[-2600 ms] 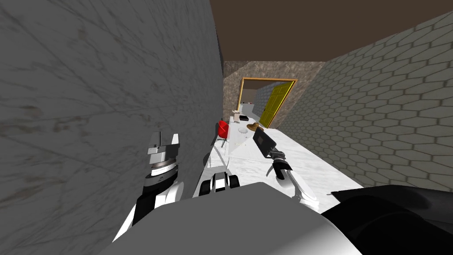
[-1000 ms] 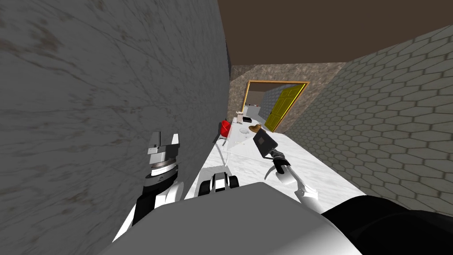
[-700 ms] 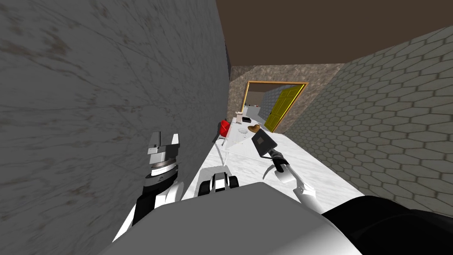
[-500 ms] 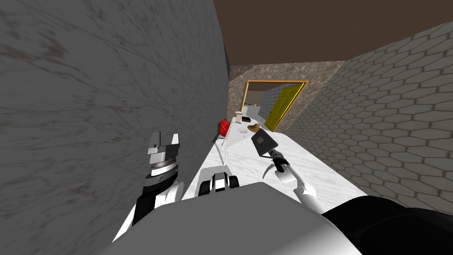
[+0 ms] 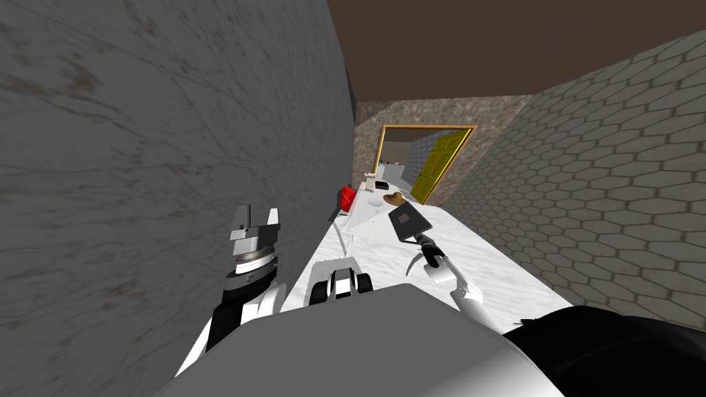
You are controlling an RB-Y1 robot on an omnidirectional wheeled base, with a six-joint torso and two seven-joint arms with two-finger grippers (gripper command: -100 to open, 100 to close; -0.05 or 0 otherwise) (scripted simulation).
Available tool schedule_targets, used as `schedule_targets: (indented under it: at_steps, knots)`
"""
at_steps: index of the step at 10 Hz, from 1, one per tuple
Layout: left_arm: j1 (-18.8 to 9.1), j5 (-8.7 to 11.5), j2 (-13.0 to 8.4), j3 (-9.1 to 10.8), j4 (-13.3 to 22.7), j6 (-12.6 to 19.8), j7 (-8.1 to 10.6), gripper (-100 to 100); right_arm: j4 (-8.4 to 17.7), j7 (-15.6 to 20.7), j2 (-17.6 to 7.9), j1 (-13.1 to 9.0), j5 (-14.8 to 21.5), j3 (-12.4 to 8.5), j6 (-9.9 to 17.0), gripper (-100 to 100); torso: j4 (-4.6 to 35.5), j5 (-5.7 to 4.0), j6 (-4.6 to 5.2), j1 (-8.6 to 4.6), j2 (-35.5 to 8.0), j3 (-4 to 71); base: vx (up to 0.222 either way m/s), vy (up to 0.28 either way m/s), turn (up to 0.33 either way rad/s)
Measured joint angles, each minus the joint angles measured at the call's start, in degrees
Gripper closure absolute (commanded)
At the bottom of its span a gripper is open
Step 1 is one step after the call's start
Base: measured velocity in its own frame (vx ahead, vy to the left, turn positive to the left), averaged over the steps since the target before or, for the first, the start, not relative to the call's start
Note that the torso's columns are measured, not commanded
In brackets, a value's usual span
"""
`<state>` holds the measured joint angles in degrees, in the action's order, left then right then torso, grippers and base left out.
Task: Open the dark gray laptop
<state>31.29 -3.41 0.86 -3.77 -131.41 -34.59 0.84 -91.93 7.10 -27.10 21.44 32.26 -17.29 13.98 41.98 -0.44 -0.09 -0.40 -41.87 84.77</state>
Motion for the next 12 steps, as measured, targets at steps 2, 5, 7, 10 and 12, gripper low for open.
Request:
schedule_targets:
  at_steps: [2, 5, 7, 10, 12]
  knots:
    - [0.0, 0.0, 0.0, 0.0, 0.0, 0.0, 0.0, 0, 3.5, -0.8, 1.7, -1.9, -1.3, 0.5, -2.0, 100, 0.2, 0.21, -0.02, 0.09, -0.2, -0.1, -0.043, -0.092, -0.004]
    - [0.0, 0.0, 0.0, 0.0, 0.0, 0.0, 0.0, 0, 8.1, -2.2, 4.1, -4.5, -3.8, 1.1, -4.7, 100, 0.3, 0.39, 0.06, 0.34, -0.4, -0.2, -0.055, -0.103, -0.002]
    - [0.0, 0.0, 0.0, 0.0, 0.0, 0.0, 0.0, 0, 8.5, -2.9, 4.5, -4.8, -5.3, 1.8, -4.9, -100, 0.3, 0.49, 0.09, 0.59, -0.3, -0.2, -0.008, -0.034, 0.008]
    - [0.0, 0.0, 0.0, -0.01, 0.0, 0.0, 0.0, 0, 6.3, -0.3, 2.6, -2.3, -2.0, 2.6, -3.4, -100, 0.3, 0.46, 0.07, 0.47, -0.3, -0.1, 0.026, -0.01, 0.016]
    - [0.0, 0.0, 0.0, -0.01, 0.0, 0.0, 0.0, 0, 5.7, 1.3, 1.7, -1.0, 0.3, 2.6, -3.2, -100, 0.3, 0.43, 0.09, 0.38, -0.4, -0.2, 0.02, -0.009, 0.012]
